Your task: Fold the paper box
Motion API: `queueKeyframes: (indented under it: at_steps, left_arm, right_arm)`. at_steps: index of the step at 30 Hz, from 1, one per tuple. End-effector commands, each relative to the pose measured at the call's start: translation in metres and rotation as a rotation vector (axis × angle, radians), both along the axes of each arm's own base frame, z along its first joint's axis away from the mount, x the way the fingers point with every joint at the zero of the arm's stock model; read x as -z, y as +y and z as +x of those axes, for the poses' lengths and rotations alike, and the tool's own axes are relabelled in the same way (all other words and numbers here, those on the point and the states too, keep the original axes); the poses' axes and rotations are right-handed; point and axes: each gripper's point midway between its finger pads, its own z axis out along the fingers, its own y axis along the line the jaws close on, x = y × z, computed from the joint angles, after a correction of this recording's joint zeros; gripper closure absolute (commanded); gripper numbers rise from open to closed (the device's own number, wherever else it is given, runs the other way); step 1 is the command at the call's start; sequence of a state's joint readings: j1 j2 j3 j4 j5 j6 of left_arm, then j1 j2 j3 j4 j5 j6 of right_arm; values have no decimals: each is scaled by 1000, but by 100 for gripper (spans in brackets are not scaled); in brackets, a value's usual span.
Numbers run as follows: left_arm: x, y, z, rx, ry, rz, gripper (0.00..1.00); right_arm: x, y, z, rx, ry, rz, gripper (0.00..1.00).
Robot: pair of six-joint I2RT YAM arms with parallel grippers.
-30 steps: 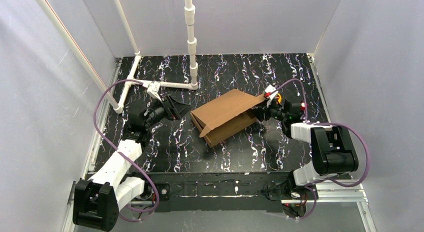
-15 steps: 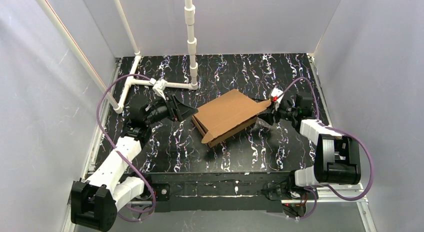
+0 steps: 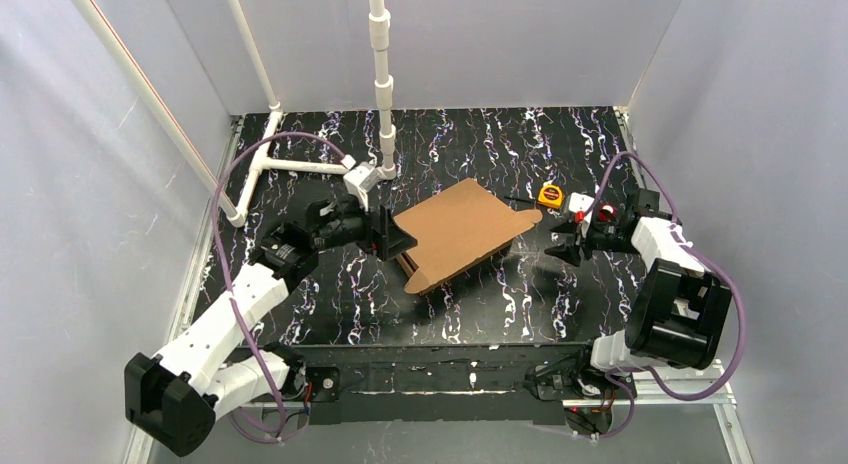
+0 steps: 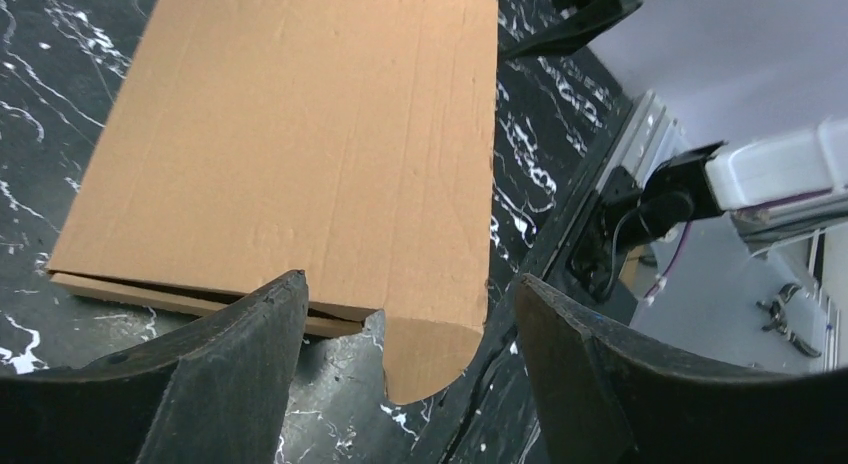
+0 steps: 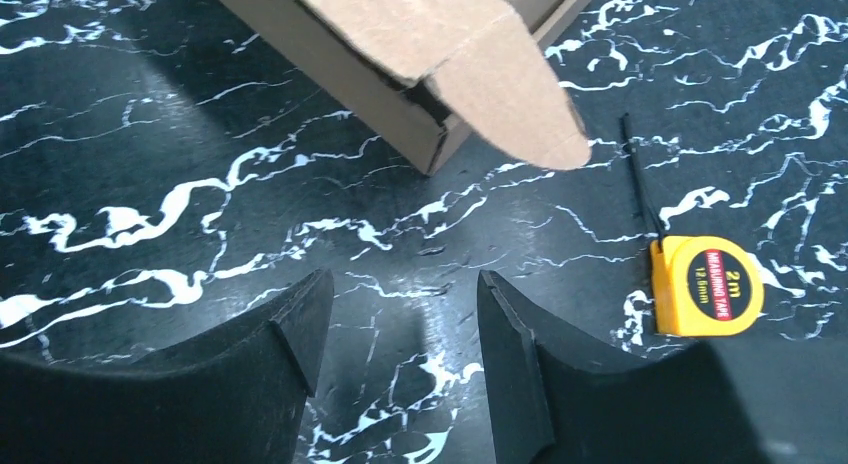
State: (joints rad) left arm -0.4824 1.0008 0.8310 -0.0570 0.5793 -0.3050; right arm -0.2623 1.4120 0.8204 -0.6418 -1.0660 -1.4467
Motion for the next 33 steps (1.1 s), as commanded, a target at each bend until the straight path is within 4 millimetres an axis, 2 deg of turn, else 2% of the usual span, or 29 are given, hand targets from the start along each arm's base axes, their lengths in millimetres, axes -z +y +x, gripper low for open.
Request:
queueKeyframes:
  at_steps: [1,3,7,10,13,16,19,21,25,29,33]
  left_arm:
    - [1,-15,-1,38,-35,88,28]
    - [6,-27,0,58,-24,113,30]
    - [24,-49,3,85,4,174,33]
    - [52,-62,11,88,46,247,36]
    - [95,-64,19,91,117,369,41]
    - [140,-60,17,106,229,486,49]
    - [169,-53,14,86,298,549,51]
    - [170,-50,15,67,293,550,51]
    - [139,-55,25,31,211,484,49]
    - [99,-57,28,6,126,394,44]
    - [72,-45,25,-52,85,313,35]
  right_arm:
    - [-14,8,-34,-111,43,82,37]
    - [-15,10,-42,-140,68,102,38]
    - [-17,11,-46,-164,118,135,42]
    - [-17,9,-40,-147,177,151,46]
    - [-17,5,-35,-123,223,147,49]
    - [-15,-3,-25,-60,270,117,52]
    - [-16,-14,-12,32,292,62,53]
    - [-21,-20,-4,80,278,34,53]
    - [-43,-16,4,121,276,49,53]
    - [-53,17,17,121,305,1,60]
    - [-54,58,43,217,246,-53,62]
